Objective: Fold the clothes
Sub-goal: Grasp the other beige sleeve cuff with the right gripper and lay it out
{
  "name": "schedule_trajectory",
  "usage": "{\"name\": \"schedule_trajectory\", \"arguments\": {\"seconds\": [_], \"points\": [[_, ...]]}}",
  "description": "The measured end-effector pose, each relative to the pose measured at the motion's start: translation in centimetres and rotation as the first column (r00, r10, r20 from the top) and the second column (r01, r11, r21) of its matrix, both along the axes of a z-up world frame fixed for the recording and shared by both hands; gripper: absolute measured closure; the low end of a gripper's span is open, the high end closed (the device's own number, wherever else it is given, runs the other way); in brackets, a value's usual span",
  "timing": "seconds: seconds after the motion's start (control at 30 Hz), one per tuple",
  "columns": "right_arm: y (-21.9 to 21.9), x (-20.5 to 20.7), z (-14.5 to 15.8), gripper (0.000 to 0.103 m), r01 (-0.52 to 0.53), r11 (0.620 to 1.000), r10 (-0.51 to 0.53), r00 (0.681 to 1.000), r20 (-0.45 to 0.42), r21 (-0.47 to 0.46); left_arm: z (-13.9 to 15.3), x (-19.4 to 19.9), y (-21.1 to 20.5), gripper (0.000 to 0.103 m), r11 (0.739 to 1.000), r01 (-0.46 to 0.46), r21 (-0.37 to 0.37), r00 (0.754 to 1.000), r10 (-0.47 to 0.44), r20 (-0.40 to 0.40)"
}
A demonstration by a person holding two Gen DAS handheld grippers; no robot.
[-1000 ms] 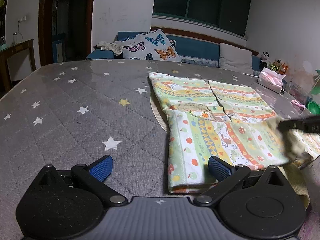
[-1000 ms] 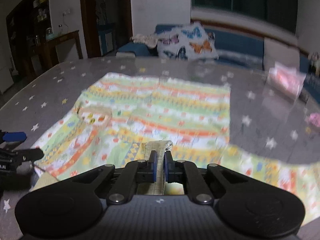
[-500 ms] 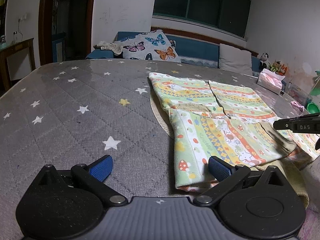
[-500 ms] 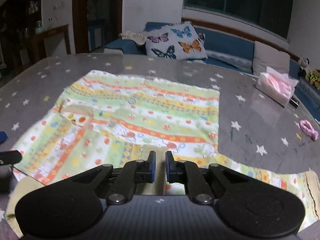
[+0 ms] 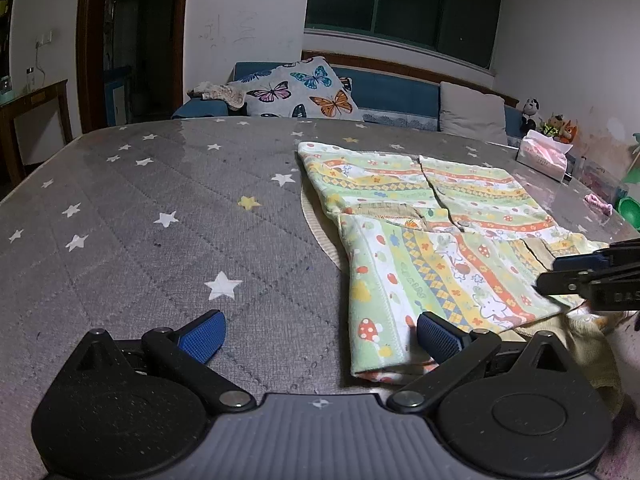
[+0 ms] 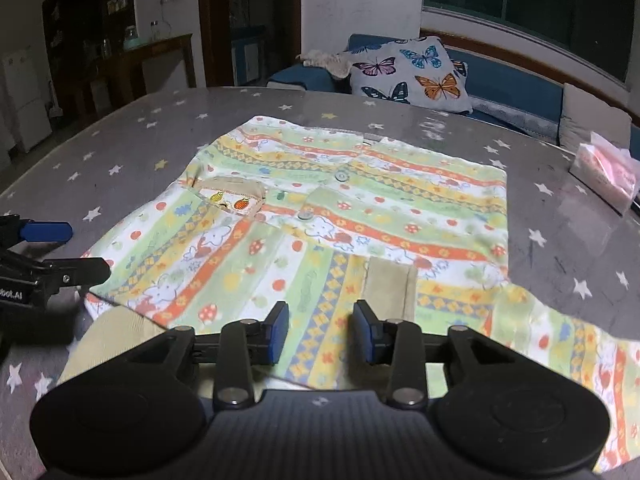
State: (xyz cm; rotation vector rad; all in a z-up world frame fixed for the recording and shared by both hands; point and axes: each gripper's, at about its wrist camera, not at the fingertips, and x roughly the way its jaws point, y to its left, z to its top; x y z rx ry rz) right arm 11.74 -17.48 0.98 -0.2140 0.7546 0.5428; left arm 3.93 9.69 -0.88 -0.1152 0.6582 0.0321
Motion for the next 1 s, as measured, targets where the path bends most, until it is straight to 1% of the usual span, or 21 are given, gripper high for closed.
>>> {"name": "schedule_trajectory", "arguments": {"seconds": [0.07, 0.13, 0.23, 0.3, 0.37, 0.5, 0.57, 0.63, 0.8, 0.87, 0.9, 1.0], "points": [[-1.2, -0.5, 0.4, 0.057, 0.024, 1.000, -0.024, 1.000, 0.010, 0.019, 0.0, 0.1, 0.0, 0.000, 1.000, 0.000, 0.005, 1.000, 0.000, -0.002], [-2.9, -0.7, 0.6, 0.057, 0.062, 0.998, -0.063, 0.998, 0.021, 0.031, 0.0, 0.1, -0.2, 0.000, 1.000, 0.000, 0.012, 1.000, 0.000, -0.005], [-5.5, -0.7, 0.7, 0.047, 0.135, 0.990, -0.136, 0.990, 0.036, 0.039, -0.1, 0.2, -0.3, 0.000, 1.000, 0.000, 0.024, 1.000, 0.000, -0.009], [-7.9, -0.6, 0.6, 0.047, 0.203, 0.978, -0.205, 0.978, 0.039, 0.040, -0.1, 0.2, -0.3, 0.000, 1.000, 0.001, 0.031, 1.000, 0.000, -0.012], [-10.0, -0.3, 0.4, 0.044, 0.264, 0.964, -0.265, 0.963, 0.039, 0.040, -0.1, 0.3, -0.5, 0.000, 0.999, 0.001, 0.039, 1.000, 0.000, -0.015], [-14.6, 0.3, 0.2, 0.042, 0.386, 0.922, -0.387, 0.920, 0.052, 0.043, -0.2, 0.4, -0.6, 0.000, 0.999, 0.000, 0.051, 1.000, 0.001, -0.020], [-16.5, 0.6, 0.0, 0.037, 0.433, 0.900, -0.435, 0.899, 0.056, 0.043, -0.2, 0.4, -0.6, 0.000, 0.999, 0.000, 0.053, 1.000, 0.001, -0.021], [-18.3, 1.0, -0.1, 0.035, 0.479, 0.877, -0.480, 0.875, 0.063, 0.037, -0.2, 0.5, -0.7, 0.000, 0.998, -0.001, 0.057, 1.000, 0.002, -0.022], [-21.6, 1.5, -0.3, 0.033, 0.559, 0.829, -0.559, 0.824, 0.088, 0.034, -0.3, 0.5, -0.7, 0.000, 0.998, -0.001, 0.060, 1.000, 0.002, -0.023], [-22.5, 1.7, -0.3, 0.029, 0.583, 0.812, -0.583, 0.806, 0.105, 0.030, -0.3, 0.5, -0.7, 0.000, 0.998, -0.001, 0.061, 1.000, 0.002, -0.023], [-22.9, 1.8, -0.3, 0.029, 0.592, 0.805, -0.591, 0.799, 0.110, 0.029, -0.3, 0.5, -0.7, 0.000, 0.998, -0.001, 0.062, 1.000, 0.002, -0.024], [-24.3, 2.3, -0.6, 0.029, 0.626, 0.779, -0.626, 0.773, 0.101, 0.036, -0.3, 0.5, -0.7, 0.000, 0.998, -0.001, 0.063, 1.000, 0.002, -0.024]]}}
